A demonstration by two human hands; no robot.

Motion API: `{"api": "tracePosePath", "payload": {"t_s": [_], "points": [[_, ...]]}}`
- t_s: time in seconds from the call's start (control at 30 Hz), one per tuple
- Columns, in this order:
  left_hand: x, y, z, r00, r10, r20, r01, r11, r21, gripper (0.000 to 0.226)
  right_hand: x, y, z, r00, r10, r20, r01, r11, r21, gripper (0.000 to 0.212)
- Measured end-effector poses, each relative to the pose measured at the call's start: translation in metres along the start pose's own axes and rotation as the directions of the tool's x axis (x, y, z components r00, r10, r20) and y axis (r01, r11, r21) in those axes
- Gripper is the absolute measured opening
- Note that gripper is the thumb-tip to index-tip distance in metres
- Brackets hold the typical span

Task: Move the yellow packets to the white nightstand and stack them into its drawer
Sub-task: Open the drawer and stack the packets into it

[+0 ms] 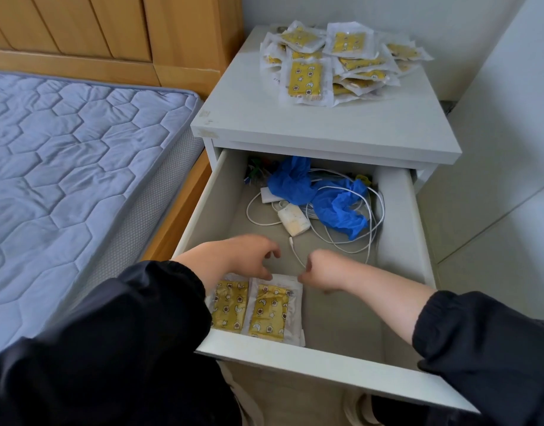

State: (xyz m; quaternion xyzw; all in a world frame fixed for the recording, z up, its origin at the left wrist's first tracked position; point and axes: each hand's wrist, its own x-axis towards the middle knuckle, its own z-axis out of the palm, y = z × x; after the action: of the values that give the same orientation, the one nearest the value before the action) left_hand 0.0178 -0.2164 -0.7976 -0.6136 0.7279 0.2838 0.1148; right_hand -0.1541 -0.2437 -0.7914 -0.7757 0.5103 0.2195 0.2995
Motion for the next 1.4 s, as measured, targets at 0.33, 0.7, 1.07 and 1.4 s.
{"api": "tracePosePath", "payload": {"t_s": [0.33,0.7,1.07,1.4], "points": [[-0.014,0.039,-0.070,0.904,0.035,-0.426,-0.113,0.981,-0.159,0.037,-0.030,0.016,-0.076,0.795,-0.171,-0.582,0.209,0.978,-0.001,0.007],[0.000,0.061,-0.163,0.657,-0.028,-0.753,-0.169,0.968,-0.183,0.023,-0.044,0.033,-0.170,0.514,-0.153,-0.844,0.315,0.949,0.020,0.020],[0.058,0.028,-0.188,0.550,-0.468,-0.691,-0.074,0.798,-0.598,0.060,0.027,0.050,-0.201,0.410,-0.029,-0.911,0.134,0.991,0.029,0.049],[0.094,0.017,-0.202,0.519,-0.485,-0.704,0.111,0.855,-0.507,0.072,0.057,0.039,-0.221,0.364,-0.212,-0.907,0.157,0.974,-0.165,0.060]]}}
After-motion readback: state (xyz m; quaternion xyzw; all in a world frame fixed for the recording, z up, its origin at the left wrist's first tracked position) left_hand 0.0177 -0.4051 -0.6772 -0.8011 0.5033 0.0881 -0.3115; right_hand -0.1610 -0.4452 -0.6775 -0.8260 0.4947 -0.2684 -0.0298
